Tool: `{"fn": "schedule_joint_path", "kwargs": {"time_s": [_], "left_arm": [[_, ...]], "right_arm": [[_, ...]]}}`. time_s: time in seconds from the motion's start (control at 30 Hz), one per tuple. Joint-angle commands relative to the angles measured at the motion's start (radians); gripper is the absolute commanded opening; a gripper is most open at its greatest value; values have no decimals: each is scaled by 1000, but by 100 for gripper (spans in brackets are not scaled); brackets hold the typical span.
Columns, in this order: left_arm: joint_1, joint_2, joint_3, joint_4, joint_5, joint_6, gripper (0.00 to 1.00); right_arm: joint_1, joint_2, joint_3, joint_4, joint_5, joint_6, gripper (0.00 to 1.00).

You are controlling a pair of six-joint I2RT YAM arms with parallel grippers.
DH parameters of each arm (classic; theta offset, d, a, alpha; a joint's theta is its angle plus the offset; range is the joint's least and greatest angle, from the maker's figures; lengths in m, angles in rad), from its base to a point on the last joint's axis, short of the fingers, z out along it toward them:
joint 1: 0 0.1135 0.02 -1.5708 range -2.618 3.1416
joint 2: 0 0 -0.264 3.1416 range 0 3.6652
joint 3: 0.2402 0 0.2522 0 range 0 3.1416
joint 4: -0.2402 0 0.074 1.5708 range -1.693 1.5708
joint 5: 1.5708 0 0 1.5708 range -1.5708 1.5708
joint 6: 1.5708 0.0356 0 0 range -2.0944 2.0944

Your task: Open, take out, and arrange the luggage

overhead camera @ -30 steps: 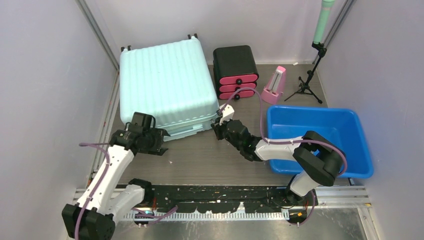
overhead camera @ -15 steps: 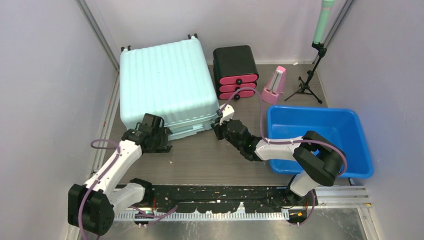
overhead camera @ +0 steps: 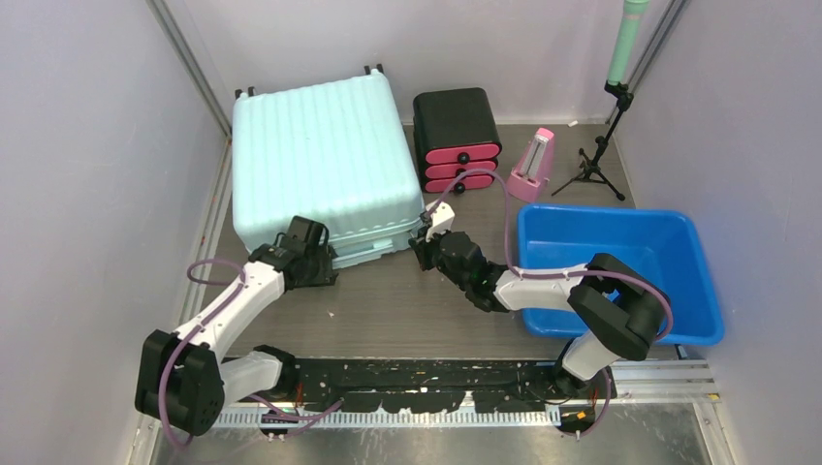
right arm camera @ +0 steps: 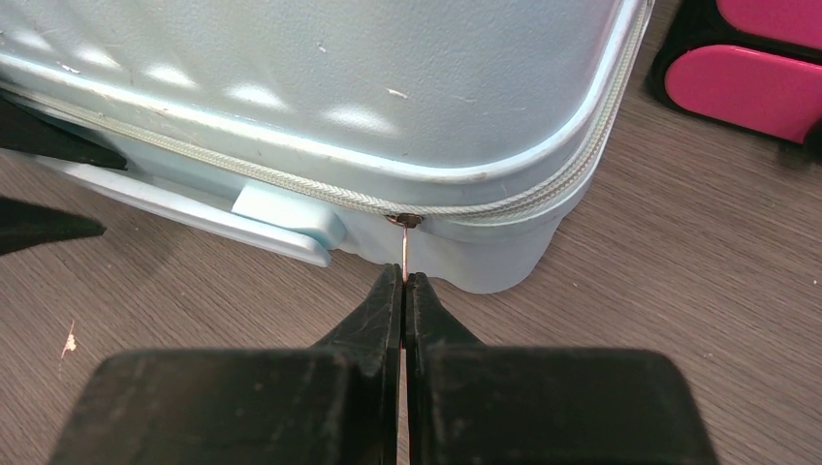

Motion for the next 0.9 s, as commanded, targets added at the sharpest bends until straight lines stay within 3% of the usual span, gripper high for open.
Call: {"fn": "schedule_joint_path", "kwargs": {"time_s": [0.0,0.13,0.17,0.4,0.6,0.87], "left_arm": [[4,23,-2,23,-108,3,36],[4,-41,5,-72,-193,0,2],[4,-60,12,-118,-216,-5,0],[19,-170,55,-363,-381,-16,0],[67,-168,148,-536,-452,34,0],[145,-203,153,-560,-495,129,0]], "right_arm": [[-6,-11,5,45,2,4,0],[-6,-21,-12,46,7,-3,0],[-6,-21,-15,46,4,-3,0],[-5,-18,-22,36,-10,4,0],[-11,-47,-42,35,42,-43,0],[-95,-35,-27,38,26,-92,0]]}}
